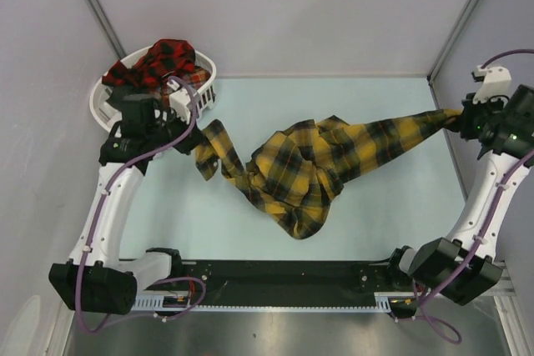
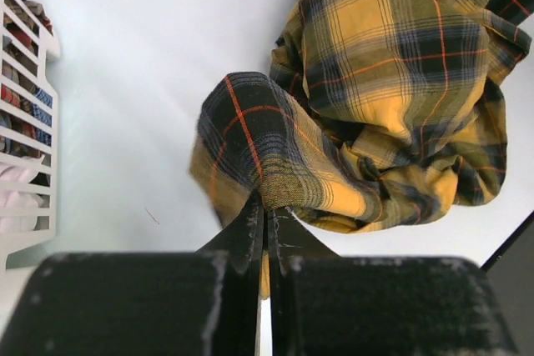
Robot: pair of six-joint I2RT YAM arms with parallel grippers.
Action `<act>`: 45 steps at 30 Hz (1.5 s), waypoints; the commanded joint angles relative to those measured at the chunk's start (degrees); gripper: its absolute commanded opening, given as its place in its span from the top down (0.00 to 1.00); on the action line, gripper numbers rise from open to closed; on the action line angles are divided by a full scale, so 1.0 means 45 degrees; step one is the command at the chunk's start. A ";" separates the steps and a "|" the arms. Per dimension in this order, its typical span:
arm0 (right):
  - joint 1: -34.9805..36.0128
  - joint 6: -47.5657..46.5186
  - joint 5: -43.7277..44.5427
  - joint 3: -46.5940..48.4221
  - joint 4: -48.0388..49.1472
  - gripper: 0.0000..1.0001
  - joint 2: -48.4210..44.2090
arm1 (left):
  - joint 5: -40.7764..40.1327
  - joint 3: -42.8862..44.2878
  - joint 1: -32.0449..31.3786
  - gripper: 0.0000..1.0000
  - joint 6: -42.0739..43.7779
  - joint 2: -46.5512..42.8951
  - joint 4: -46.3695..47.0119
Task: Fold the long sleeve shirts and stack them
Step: Flatten the shirt out
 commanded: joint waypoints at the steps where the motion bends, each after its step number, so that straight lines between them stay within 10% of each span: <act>1: -0.0654 -0.0096 -0.0893 0.1419 -0.0016 1.00 0.0482 | 0.1431 0.1082 0.0173 1.00 -0.0214 -0.0705 0.0229; 11: -0.0069 0.3223 -0.0248 0.6025 0.1742 1.00 0.3487 | 0.1943 0.4734 0.0056 1.00 -0.1675 -0.1353 0.2512; 23: 0.4344 0.4513 0.2820 0.8333 0.3267 1.00 0.5522 | 0.2718 0.7546 -0.0996 1.00 -0.2985 -0.0065 0.3334; 32: 0.4111 0.5336 0.2584 1.0735 0.3948 1.00 0.5892 | -0.4225 0.8993 -0.1839 1.00 -0.3494 0.0931 0.3335; 37: 0.5534 0.5081 0.3247 1.1831 0.4105 1.00 0.7103 | 0.0880 0.6793 -0.2597 1.00 -0.1351 0.0018 0.2866; 41: 0.6864 0.6034 0.2023 1.2007 0.4555 1.00 0.7788 | 0.0167 0.5401 -0.5930 1.00 0.1600 -0.0494 0.0334; 45: 0.8737 0.6973 -0.0589 0.9677 0.5002 1.00 0.6137 | -0.1044 0.3785 -0.6096 1.00 0.0513 -0.0532 0.1534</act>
